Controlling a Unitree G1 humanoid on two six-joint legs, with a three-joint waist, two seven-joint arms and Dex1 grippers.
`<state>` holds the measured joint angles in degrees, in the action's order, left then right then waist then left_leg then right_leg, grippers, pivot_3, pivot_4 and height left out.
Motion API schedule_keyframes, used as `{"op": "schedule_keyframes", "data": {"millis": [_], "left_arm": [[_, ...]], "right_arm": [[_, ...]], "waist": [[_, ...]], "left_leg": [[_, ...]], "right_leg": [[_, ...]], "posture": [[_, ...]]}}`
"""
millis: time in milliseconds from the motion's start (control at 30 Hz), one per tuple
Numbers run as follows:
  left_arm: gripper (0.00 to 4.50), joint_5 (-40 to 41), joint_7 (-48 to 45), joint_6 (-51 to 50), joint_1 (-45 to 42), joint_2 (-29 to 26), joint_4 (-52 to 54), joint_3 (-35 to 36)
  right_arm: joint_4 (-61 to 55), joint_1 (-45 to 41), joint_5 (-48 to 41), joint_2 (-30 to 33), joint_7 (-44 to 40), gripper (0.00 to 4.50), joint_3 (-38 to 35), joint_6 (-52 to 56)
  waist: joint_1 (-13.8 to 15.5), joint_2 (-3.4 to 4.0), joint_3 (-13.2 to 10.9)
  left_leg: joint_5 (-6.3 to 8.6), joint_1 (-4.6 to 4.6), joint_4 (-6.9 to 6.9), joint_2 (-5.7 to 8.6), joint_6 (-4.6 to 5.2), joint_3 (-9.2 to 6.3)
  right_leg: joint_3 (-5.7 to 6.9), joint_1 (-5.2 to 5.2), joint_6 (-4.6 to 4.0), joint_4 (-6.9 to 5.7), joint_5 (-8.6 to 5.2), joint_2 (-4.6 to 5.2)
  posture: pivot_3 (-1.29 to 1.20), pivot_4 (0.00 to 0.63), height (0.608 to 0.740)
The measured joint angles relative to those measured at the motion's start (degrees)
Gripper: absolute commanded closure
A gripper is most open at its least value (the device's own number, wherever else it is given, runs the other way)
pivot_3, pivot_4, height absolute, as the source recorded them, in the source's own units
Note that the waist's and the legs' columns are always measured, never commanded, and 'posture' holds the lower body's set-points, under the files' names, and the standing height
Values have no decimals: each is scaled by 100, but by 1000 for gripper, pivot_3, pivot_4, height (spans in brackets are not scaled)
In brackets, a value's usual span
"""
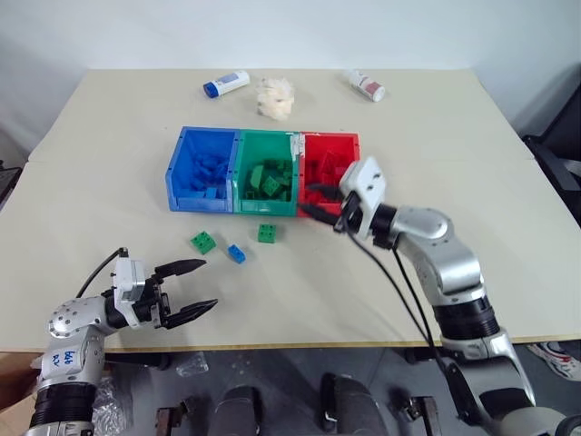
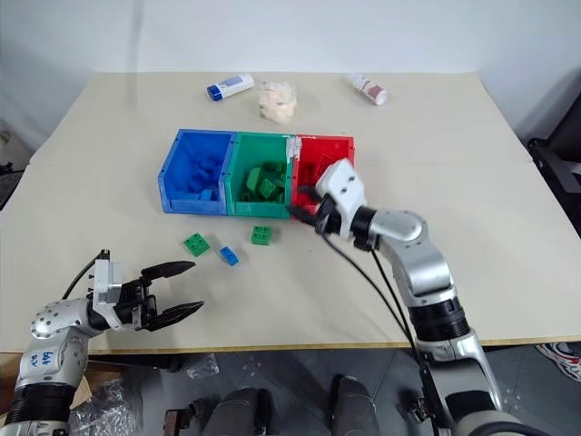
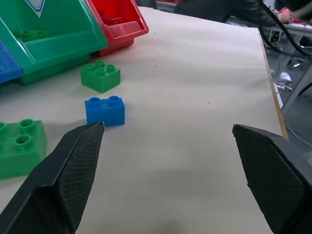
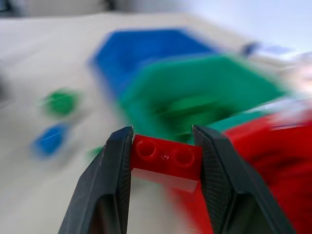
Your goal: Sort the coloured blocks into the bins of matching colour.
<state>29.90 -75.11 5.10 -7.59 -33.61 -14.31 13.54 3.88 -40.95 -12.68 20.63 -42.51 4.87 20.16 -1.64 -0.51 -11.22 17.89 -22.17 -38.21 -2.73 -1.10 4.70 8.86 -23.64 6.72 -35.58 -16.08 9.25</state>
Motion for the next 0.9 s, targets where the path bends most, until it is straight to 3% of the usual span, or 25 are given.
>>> {"op": "schedule_keyframes", "data": {"millis": [133,300,467,667,900], "left_arm": [[0,-74,-2,27,-335,109,-182,-127],[0,-97,-6,45,-466,114,-277,-140],[0,-102,-22,53,-518,113,-386,-148],[0,-111,-69,62,-560,92,-472,-142],[0,-114,-62,63,-503,-35,-460,-96]], "right_arm": [[1459,-707,393,-18,636,1633,-253,-763],[1370,-389,414,-12,382,26,-242,-983],[660,287,217,310,-197,26,-135,-812],[-682,1543,-301,1517,-1398,26,-154,-380],[-1017,2507,-467,2456,-1985,26,-500,-249]], "waist": [[-14,0,0],[-10,0,0],[-1,0,0],[49,0,0],[3,0,0]], "left_leg": [[-1,2,-2,0,0,10],[0,0,4,0,0,17],[0,1,-4,0,2,21],[4,1,-6,0,8,21],[4,12,-7,-2,8,37]], "right_leg": [[-9,-3,0,-3,0,0],[-9,-6,2,3,1,1],[-15,-5,5,-1,3,1],[-16,-3,7,5,4,1],[-26,-3,7,3,8,0]], "posture": [[0,150,740],[0,150,740],[0,150,740],[0,150,740],[0,150,740]]}}
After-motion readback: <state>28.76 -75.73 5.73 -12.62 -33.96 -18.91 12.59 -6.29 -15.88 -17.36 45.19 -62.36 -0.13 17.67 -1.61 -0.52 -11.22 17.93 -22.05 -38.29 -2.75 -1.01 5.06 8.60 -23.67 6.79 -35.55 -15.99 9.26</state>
